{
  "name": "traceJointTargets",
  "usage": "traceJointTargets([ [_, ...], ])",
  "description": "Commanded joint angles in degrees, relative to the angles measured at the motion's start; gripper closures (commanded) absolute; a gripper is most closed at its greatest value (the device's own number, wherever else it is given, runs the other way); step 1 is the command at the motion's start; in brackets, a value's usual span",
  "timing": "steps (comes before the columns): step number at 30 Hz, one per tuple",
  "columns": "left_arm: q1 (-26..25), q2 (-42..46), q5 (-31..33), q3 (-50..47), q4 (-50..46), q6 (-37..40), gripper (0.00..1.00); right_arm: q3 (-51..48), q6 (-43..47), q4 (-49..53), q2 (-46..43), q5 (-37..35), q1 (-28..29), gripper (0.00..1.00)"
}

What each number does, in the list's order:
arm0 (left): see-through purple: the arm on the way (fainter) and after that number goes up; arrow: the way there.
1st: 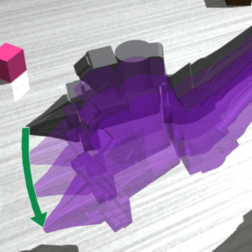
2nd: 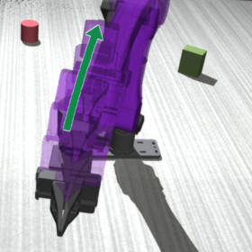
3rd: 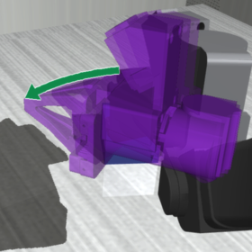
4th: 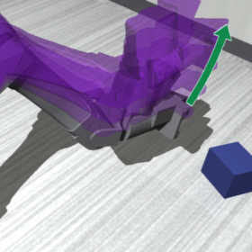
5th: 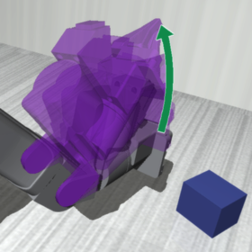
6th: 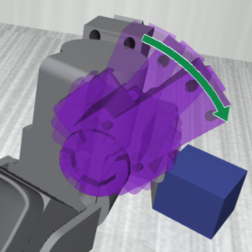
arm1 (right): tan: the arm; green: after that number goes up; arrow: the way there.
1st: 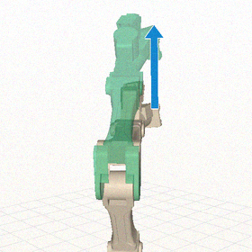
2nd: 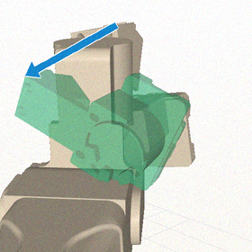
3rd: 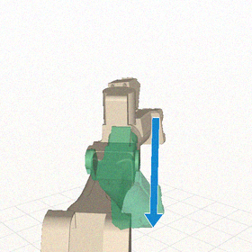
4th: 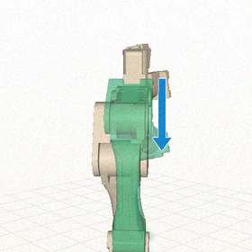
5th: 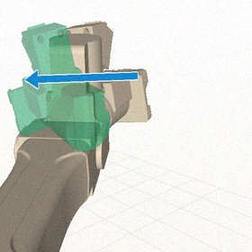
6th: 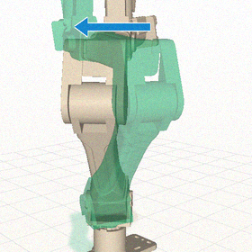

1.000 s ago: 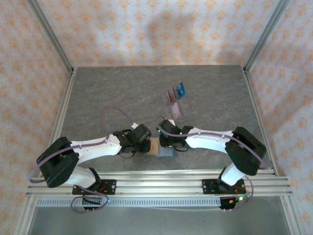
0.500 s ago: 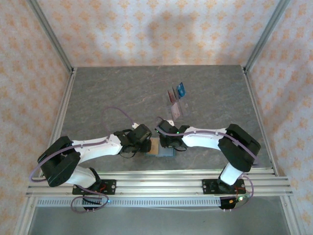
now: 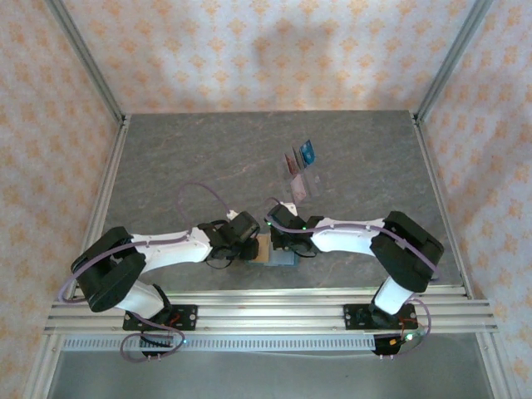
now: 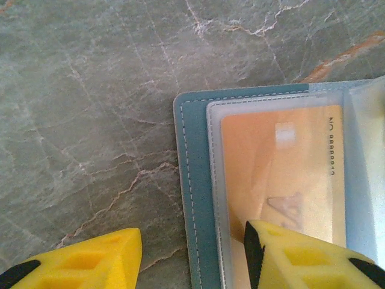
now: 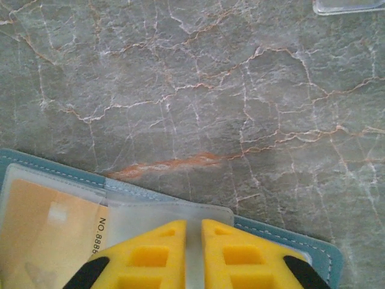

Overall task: Put the credit cards into the card holder
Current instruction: Flip over the card slot in the card holder.

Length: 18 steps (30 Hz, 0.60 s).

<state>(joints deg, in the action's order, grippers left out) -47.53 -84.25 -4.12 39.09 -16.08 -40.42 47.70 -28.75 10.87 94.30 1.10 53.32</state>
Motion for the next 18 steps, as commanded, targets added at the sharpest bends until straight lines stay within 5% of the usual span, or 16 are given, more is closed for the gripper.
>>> traceJointTargets([
  [1, -0.37, -1.16, -0.01, -1.37, 1.62, 0.0, 0.51, -2.22, -0.17, 4.55, 0.19, 2.54, 0.64, 0.91],
  [5, -1.6, -1.98, 0.49, -2.22, 2.57, -0.82, 0.51, -1.84, 0.2, 4.0, -0.74, 4.24, 0.6, 1.0],
  [18, -4.31, -4.26, 0.69, -2.83, 5.04, -3.15, 0.52, -1.87, -1.51, -4.1, -0.75, 14.71, 0.64, 1.0],
])
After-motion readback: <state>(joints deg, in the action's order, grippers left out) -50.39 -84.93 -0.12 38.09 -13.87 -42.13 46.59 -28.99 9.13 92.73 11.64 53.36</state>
